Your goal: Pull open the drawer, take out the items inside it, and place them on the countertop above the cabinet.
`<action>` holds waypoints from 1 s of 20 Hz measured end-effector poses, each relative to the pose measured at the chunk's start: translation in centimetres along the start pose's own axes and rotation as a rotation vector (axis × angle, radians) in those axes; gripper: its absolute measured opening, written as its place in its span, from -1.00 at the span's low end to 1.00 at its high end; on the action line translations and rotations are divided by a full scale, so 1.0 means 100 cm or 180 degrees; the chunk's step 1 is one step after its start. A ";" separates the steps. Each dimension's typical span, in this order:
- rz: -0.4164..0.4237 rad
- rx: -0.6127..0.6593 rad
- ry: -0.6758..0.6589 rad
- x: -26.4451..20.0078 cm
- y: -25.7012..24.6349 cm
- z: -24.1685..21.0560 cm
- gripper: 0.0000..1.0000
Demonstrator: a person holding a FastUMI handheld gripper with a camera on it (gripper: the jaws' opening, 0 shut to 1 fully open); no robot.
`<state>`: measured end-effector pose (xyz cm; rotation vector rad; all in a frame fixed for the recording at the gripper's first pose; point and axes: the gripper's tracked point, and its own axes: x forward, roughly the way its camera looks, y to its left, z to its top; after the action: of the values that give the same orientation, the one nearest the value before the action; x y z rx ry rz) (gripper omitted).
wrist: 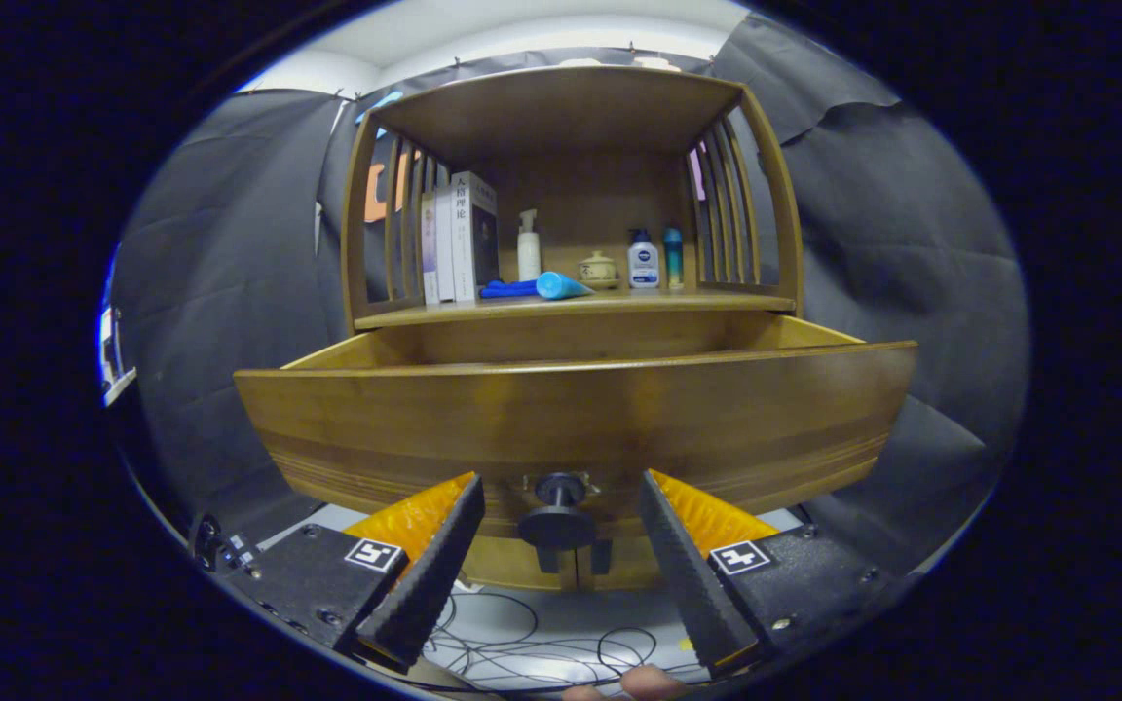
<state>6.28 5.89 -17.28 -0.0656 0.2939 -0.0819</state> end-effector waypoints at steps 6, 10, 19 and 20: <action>-0.0145 -0.0005 -0.0099 0.013 0.000 0.003 0.97; -0.0181 0.0039 -0.0161 0.012 0.004 0.004 0.98; -0.0207 -0.0016 -0.0123 0.054 0.002 0.023 1.00; -0.0205 -0.0024 -0.0133 0.057 0.003 0.022 1.00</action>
<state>12.34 5.75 -16.79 -0.0841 0.2504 -0.1432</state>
